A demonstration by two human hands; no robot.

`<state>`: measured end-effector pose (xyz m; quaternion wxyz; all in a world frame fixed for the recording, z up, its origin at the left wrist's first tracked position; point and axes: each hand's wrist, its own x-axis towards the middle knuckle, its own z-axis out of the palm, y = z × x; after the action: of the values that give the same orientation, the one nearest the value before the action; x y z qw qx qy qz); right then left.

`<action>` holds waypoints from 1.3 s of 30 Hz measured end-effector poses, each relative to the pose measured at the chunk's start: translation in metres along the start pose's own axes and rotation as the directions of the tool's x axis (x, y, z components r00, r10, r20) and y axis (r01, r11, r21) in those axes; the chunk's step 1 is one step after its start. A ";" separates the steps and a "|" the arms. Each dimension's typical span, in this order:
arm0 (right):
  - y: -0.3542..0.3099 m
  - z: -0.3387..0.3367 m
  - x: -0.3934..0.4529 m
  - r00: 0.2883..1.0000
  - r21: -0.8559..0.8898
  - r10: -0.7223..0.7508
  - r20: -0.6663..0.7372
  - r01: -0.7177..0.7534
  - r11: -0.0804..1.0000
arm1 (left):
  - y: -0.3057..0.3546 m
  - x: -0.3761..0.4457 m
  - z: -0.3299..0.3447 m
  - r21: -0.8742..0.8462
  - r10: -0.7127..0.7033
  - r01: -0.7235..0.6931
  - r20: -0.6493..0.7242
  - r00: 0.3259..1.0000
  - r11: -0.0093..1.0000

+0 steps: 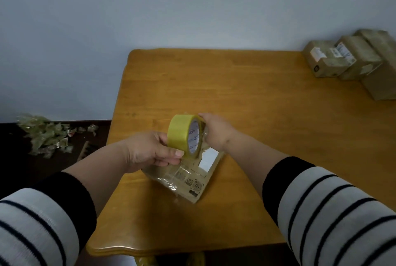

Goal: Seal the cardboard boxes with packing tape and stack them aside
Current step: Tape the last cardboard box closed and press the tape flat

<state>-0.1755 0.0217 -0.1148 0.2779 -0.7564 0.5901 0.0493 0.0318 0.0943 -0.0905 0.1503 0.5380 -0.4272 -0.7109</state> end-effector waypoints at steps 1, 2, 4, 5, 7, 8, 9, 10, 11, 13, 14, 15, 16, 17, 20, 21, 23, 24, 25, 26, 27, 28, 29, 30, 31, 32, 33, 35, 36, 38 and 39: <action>0.001 0.001 0.000 0.996 -0.075 0.002 -0.093 -0.009 0.997 | -0.002 0.002 0.001 -0.039 0.001 -0.002 -0.023 1.000 0.999; 0.003 0.002 0.000 0.982 -0.130 0.003 -0.187 -0.028 0.991 | -0.003 0.005 0.002 -0.093 0.001 -0.006 -0.050 0.999 0.996; 0.005 0.003 -0.004 0.962 -0.092 0.018 -0.271 -0.045 0.995 | -0.002 0.009 0.008 -0.200 -0.003 -0.017 -0.099 0.995 0.980; 0.007 0.004 -0.006 0.967 0.008 0.041 -0.251 -0.040 0.999 | 0.000 0.011 0.011 -0.238 0.001 -0.029 -0.114 0.993 0.971; 0.009 0.005 -0.012 0.983 0.267 0.108 -0.147 -0.066 0.961 | 0.005 0.015 0.019 -0.288 0.013 -0.054 -0.140 0.990 0.956; 0.010 0.006 -0.015 0.986 0.375 0.140 -0.091 -0.096 0.922 | 0.008 0.016 0.022 -0.300 0.015 -0.061 -0.155 0.988 0.952; 0.011 0.006 -0.018 0.986 0.465 0.160 -0.040 -0.123 0.877 | 0.011 0.017 0.025 -0.301 0.014 -0.064 -0.167 0.986 0.951; 0.011 0.005 -0.022 0.987 0.529 0.161 0.006 -0.140 0.837 | 0.014 0.018 0.027 -0.295 0.012 -0.063 -0.173 0.985 0.953; 0.010 0.004 -0.026 0.988 0.565 0.145 0.052 -0.148 0.811 | 0.015 0.019 0.028 -0.290 0.008 -0.060 -0.178 0.984 0.955; 0.009 0.000 -0.032 0.987 0.560 0.082 0.139 -0.147 0.815 | 0.017 0.021 0.030 -0.291 -0.001 -0.057 -0.194 0.981 0.955; 0.008 -0.002 -0.034 0.984 0.520 0.053 0.169 -0.135 0.843 | 0.018 0.021 0.031 -0.299 -0.009 -0.055 -0.207 0.978 0.953; 0.007 -0.003 -0.036 0.982 0.474 0.036 0.186 -0.122 0.872 | 0.018 0.021 0.032 -0.311 -0.018 -0.053 -0.220 0.975 0.949; 0.006 -0.003 -0.037 0.980 0.435 0.031 0.195 -0.115 0.893 | 0.018 0.021 0.032 -0.324 -0.025 -0.052 -0.230 0.973 0.945; 0.004 -0.002 -0.038 0.980 0.406 0.036 0.196 -0.115 0.907 | 0.018 0.021 0.033 -0.334 -0.027 -0.055 -0.236 0.971 0.941; 0.004 0.003 -0.038 0.984 0.374 0.078 0.160 -0.133 0.918 | 0.017 0.021 0.037 -0.349 -0.016 -0.075 -0.249 0.968 0.934; 0.004 0.004 -0.038 0.985 0.369 0.079 0.153 -0.131 0.920 | 0.016 0.021 0.038 -0.349 -0.012 -0.083 -0.261 0.965 0.933; 0.005 0.004 -0.038 0.987 0.368 0.057 0.153 -0.110 0.923 | 0.014 0.020 0.040 -0.340 -0.004 -0.098 -0.286 0.958 0.935; 0.006 0.003 -0.039 0.986 0.375 0.047 0.158 -0.104 0.921 | 0.014 0.019 0.041 -0.335 0.002 -0.106 -0.297 0.955 0.936; 0.007 0.001 -0.040 0.985 0.395 0.041 0.166 -0.105 0.913 | 0.013 0.019 0.042 -0.332 0.009 -0.115 -0.305 0.952 0.936; 0.009 0.000 -0.040 0.984 0.435 0.038 0.173 -0.111 0.894 | 0.013 0.018 0.044 -0.333 0.014 -0.123 -0.313 0.950 0.935; 0.011 -0.002 -0.040 0.983 0.493 0.031 0.181 -0.118 0.862 | 0.013 0.018 0.044 -0.337 0.017 -0.130 -0.319 0.947 0.932; 0.013 -0.004 -0.040 0.982 0.553 0.026 0.185 -0.126 0.823 | 0.013 0.019 0.045 -0.343 0.019 -0.135 -0.324 0.946 0.930; 0.016 -0.006 -0.039 0.984 0.611 0.028 0.174 -0.130 0.781 | 0.013 0.019 0.046 -0.346 0.020 -0.139 -0.327 0.945 0.928; 0.020 -0.009 -0.039 0.988 0.672 0.045 0.147 -0.133 0.728 | 0.013 0.019 0.046 -0.349 0.020 -0.142 -0.331 0.943 0.926; 0.026 -0.011 -0.037 0.991 0.739 0.079 0.112 -0.136 0.659 | 0.013 0.020 0.046 -0.355 0.016 -0.142 -0.335 0.942 0.924; 0.034 -0.012 -0.034 0.989 0.791 0.124 0.076 -0.136 0.596 | 0.014 0.020 0.046 -0.365 0.012 -0.143 -0.338 0.941 0.920; 0.043 -0.013 -0.031 0.983 0.790 0.182 0.030 -0.135 0.598 | 0.013 0.019 0.045 -0.373 0.009 -0.142 -0.337 0.941 0.917; 0.064 -0.011 -0.024 0.949 0.594 0.305 -0.080 -0.201 0.779 | 0.012 0.019 0.044 -0.384 0.009 -0.146 -0.336 0.942 0.912; 0.074 -0.009 -0.021 0.933 0.445 0.343 -0.112 -0.262 0.856 | 0.011 0.019 0.044 -0.386 0.012 -0.150 -0.337 0.941 0.910; 0.093 -0.002 -0.017 0.926 0.163 0.373 -0.049 -0.361 0.918 | 0.010 0.020 0.044 -0.380 0.015 -0.155 -0.346 0.938 0.912; 0.100 0.003 -0.016 0.922 0.034 0.387 0.027 -0.388 0.921 | 0.010 0.020 0.044 -0.374 0.014 -0.154 -0.351 0.936 0.915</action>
<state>-0.2715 0.0222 -0.1472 0.2833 -0.6187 0.7260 0.0992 -0.0176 0.0941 -0.0932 0.3583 0.5924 -0.2651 -0.6711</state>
